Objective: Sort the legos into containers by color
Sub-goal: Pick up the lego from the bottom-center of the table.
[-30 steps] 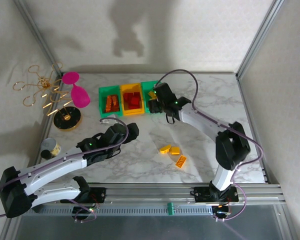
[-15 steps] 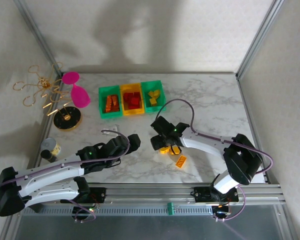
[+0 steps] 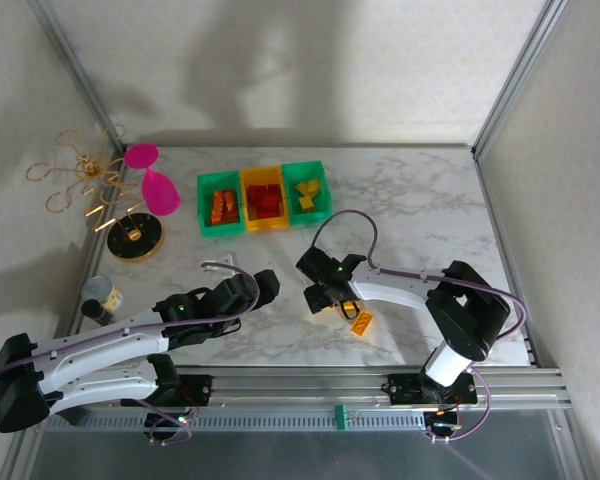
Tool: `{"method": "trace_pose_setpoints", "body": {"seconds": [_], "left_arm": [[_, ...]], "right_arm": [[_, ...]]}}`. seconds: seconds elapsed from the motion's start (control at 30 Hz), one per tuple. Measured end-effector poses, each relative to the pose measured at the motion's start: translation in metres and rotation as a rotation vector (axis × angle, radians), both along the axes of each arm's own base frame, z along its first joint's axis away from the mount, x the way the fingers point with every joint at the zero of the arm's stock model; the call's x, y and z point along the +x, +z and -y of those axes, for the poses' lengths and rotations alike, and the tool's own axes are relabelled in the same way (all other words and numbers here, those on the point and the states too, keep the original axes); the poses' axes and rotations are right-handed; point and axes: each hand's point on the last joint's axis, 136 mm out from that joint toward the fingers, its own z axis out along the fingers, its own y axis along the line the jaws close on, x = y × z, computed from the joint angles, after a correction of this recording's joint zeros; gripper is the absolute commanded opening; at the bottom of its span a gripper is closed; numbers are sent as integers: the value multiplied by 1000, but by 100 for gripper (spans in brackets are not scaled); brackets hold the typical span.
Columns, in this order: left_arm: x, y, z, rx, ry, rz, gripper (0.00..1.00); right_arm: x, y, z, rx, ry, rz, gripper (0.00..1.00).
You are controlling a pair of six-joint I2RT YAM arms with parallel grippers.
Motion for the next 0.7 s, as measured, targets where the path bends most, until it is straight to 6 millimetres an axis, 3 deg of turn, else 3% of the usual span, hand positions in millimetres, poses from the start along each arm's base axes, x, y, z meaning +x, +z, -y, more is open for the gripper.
{"method": "trace_pose_setpoints", "body": {"seconds": [0.23, 0.43, 0.57, 0.7], "left_arm": [[0, -1, -1, 7, 2, -1, 100], [1, 0, -3, 14, 12, 8, 100], [3, 1, -5, 21, 20, 16, 100], [9, 2, -11, 35, 37, 24, 100]], "right_arm": [[4, -6, 0, -29, 1, 6, 65], [10, 2, -6, -14, 3, 27, 63], [24, 20, -22, 31, 12, 66, 63], [55, 49, -33, 87, -8, 144, 62]]}}
